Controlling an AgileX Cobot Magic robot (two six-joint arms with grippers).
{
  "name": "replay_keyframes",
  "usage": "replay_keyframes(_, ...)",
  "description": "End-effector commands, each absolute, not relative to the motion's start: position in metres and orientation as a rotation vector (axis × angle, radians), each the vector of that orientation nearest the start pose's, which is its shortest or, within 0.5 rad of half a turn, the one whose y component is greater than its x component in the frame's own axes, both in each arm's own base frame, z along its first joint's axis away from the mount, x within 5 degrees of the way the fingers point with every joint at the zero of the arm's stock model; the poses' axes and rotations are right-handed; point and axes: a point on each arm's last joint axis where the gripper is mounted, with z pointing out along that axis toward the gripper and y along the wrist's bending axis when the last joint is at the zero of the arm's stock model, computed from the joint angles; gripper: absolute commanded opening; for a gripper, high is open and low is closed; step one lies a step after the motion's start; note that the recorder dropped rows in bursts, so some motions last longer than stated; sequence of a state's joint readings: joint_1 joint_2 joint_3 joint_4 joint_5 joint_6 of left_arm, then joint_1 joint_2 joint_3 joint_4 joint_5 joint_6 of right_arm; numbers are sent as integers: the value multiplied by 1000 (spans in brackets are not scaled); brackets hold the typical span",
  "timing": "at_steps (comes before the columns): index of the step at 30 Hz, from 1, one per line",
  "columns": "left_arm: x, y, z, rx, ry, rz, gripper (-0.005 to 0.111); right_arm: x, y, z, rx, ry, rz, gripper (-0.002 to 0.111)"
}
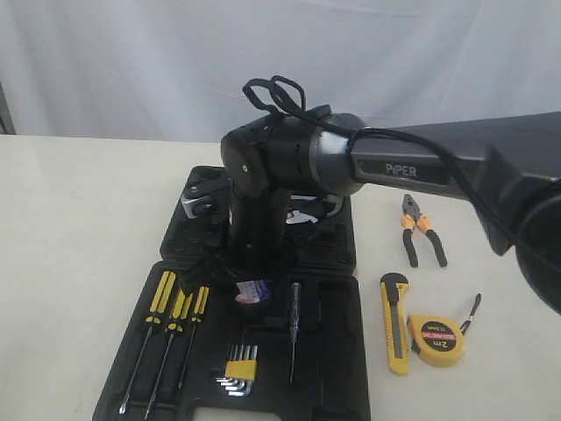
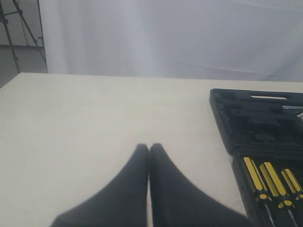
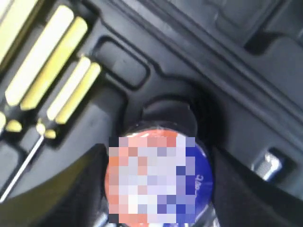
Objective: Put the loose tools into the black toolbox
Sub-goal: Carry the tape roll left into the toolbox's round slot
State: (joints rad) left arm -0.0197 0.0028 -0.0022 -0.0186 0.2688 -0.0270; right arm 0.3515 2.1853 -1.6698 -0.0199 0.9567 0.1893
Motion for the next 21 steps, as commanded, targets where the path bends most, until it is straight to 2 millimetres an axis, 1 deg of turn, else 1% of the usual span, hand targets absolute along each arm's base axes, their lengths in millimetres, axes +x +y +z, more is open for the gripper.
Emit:
replay_keyframes(1, 55, -2, 189, -18, 1752, -55, 0, 428, 155, 163, -247, 2877, 67, 25)
replay_keyframes(16, 55, -2, 189, -18, 1752, -55, 0, 432, 156, 164, -245, 2836, 81, 25)
replay_keyframes(18, 55, -2, 189, -18, 1752, -55, 0, 432, 154, 164, -270, 2831, 40, 25)
replay_keyframes(21, 55, -2, 189, -18, 1752, -55, 0, 432, 153, 164, -268, 2833, 23, 25)
